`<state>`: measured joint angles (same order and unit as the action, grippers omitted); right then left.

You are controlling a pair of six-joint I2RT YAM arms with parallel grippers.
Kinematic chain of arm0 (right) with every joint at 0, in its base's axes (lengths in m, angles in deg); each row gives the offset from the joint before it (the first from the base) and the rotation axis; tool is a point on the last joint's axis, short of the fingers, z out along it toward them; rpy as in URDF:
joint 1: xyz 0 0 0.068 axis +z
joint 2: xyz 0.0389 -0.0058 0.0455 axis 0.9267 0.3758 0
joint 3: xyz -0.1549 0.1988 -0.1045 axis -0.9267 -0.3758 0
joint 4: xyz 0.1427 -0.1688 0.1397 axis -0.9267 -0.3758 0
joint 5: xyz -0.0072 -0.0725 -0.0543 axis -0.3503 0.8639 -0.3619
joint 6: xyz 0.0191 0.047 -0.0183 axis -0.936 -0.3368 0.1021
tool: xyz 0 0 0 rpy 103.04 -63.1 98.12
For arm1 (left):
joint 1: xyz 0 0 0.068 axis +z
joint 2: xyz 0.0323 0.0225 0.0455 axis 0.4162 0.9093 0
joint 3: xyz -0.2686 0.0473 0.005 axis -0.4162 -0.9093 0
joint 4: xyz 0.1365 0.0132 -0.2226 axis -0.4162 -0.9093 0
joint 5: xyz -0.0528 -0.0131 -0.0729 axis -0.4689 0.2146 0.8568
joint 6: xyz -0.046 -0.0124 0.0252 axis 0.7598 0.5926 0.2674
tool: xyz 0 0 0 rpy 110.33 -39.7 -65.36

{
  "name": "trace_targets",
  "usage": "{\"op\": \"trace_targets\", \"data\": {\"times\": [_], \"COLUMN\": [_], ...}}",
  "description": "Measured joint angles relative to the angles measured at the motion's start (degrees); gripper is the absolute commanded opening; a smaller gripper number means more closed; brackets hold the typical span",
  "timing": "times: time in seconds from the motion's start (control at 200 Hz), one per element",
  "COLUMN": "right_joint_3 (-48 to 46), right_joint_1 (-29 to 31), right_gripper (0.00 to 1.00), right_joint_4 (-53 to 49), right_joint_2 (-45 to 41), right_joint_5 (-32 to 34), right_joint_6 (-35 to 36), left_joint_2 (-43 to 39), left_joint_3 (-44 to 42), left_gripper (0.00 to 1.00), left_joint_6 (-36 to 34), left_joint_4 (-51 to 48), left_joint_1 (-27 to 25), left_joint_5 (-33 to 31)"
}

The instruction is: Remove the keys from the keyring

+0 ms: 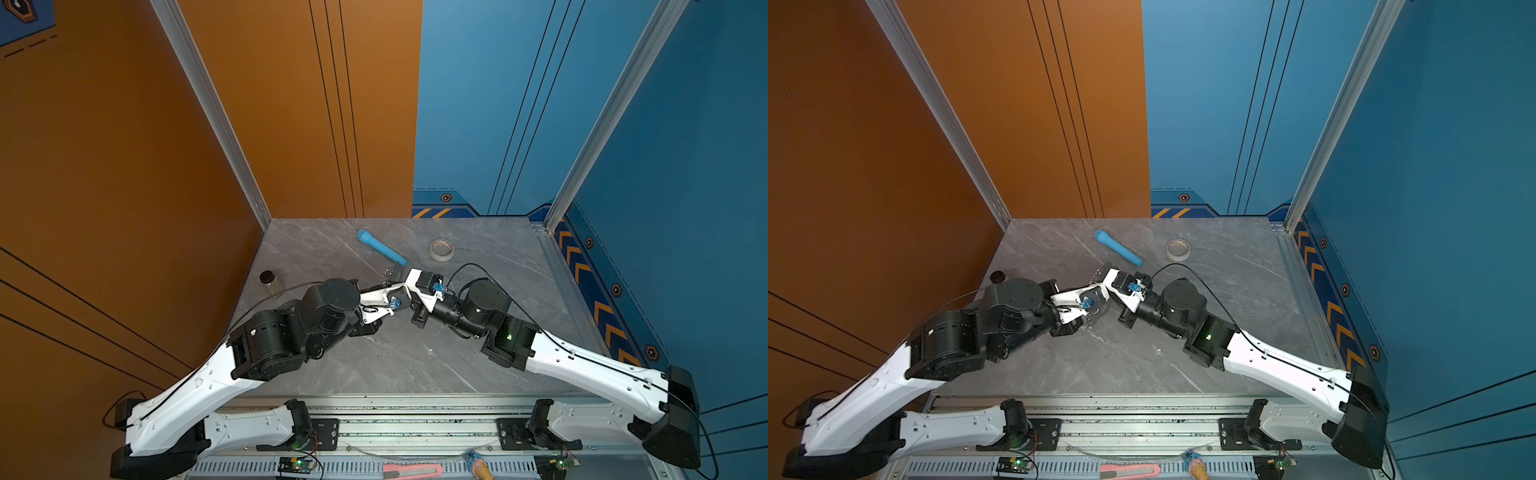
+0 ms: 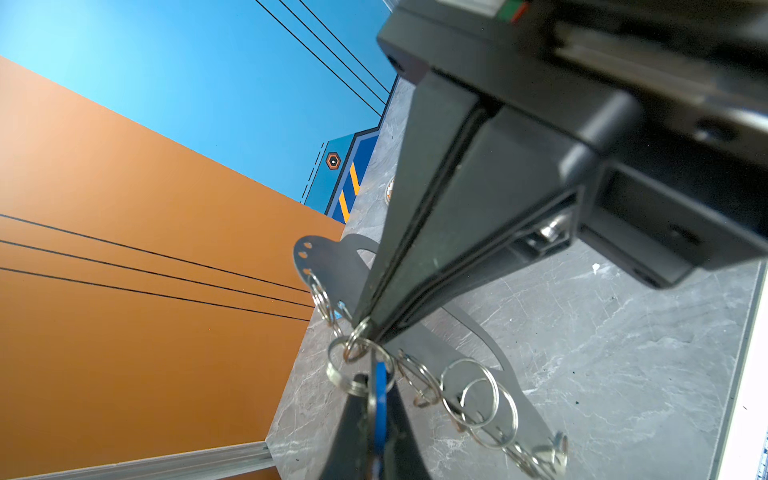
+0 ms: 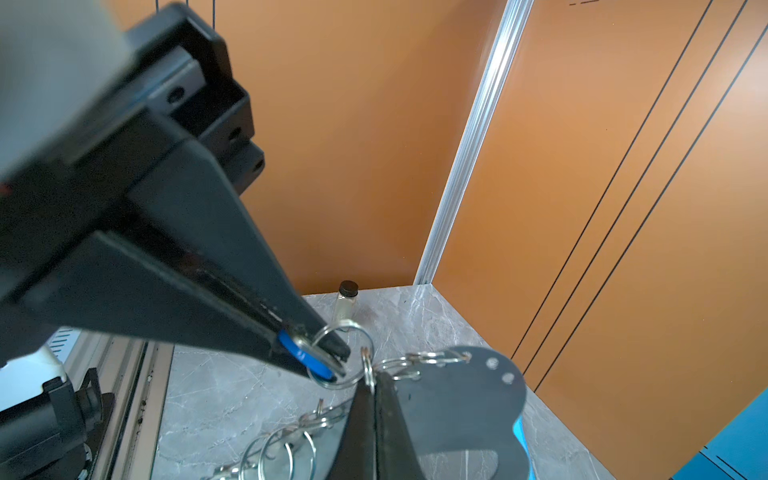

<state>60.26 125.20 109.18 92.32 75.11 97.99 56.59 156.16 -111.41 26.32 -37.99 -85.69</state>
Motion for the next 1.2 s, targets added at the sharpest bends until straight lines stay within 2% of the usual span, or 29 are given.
{"op": "trace_targets", "data": {"times": [0.305, 0.616, 0.926, 1.201], "right_joint_3": [-0.07, -0.11, -0.55, -0.87], "right_joint_1": [-1.25, -1.38, -1.01, -0.26], "right_gripper": [0.00, 0.00, 0.00, 0.00], "right_joint_4": [-0.57, -0.59, -0.98, -1.09], "right_joint_2": [0.55, 0.55, 0.52, -0.24], "right_joint_5": [-2.84, -3.65, -3.82, -3.67], "right_joint_6": [-2.93, -3.54, 1.55, 5.95], "left_joint_2": [1.92, 2.23, 1.90, 1.11], "left_joint_3": [2.51, 4.33, 4.96, 4.96], "left_gripper": [0.00, 0.00, 0.00, 0.00], "left_joint_6": [-5.97, -9.38, -9.94, -10.54], "left_joint_4": [-2.67, -5.68, -6.75, -6.95], "left_joint_1": [2.51, 4.13, 7.06, 7.58], "left_joint_5": [3.61, 4.24, 6.43, 8.39]}}
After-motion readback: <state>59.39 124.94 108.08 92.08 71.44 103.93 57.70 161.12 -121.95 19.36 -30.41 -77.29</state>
